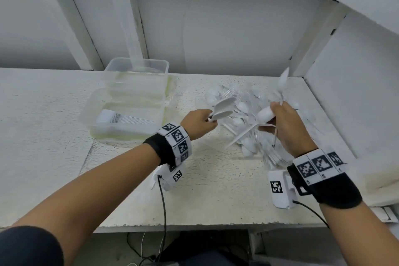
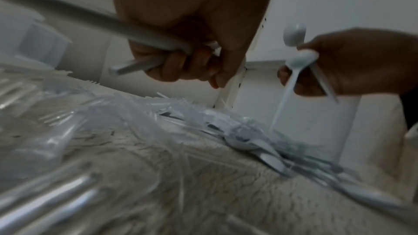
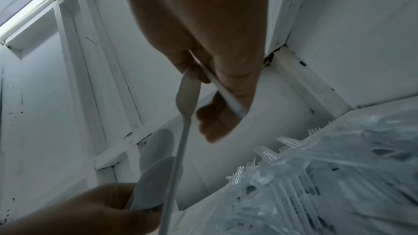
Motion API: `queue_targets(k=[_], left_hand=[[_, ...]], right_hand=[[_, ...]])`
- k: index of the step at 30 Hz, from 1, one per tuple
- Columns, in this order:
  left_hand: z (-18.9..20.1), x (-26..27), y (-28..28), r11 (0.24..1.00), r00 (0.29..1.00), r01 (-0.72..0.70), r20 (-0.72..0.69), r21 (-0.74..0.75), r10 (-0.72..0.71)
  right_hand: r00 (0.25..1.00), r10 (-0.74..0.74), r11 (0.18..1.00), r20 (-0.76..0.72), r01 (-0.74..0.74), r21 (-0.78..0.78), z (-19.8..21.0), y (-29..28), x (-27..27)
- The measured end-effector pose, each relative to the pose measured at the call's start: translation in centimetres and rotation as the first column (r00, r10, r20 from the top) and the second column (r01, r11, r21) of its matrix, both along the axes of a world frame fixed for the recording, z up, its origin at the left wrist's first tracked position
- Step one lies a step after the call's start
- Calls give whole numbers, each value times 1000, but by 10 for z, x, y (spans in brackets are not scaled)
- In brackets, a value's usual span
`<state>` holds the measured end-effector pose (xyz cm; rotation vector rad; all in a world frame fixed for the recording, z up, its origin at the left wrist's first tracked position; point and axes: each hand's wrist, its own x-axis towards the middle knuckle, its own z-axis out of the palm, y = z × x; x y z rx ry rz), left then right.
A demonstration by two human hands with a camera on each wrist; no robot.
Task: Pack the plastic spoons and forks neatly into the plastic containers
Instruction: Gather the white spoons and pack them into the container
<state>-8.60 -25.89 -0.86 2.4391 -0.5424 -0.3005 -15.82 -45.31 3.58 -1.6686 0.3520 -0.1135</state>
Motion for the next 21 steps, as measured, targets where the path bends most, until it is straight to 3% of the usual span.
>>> queue_targets(k=[2,5,12,17,21], left_hand=[[-4,3,-10,997,998,53,16,47,-54],[-7,11,-23,985,991,126,20,121,-130],[-11,20,-45,822,926,328,12,466,-376],[-17,22,-47,783,909,336,37,524,-415],[-16,22,-46,753,899,369,-5,544,-437]], right_hand=[[1000,-14,989,-5,15,144,0,1,0],[999,-38,980,-25,42,195,-1,0,-1],[997,-47,999,-58,47,5,-14,-4,-5],[989,19,995,-145,-33,-92,-29,-4,-9],[996,1,998,-91,-8,-69,-31,-4,-11]])
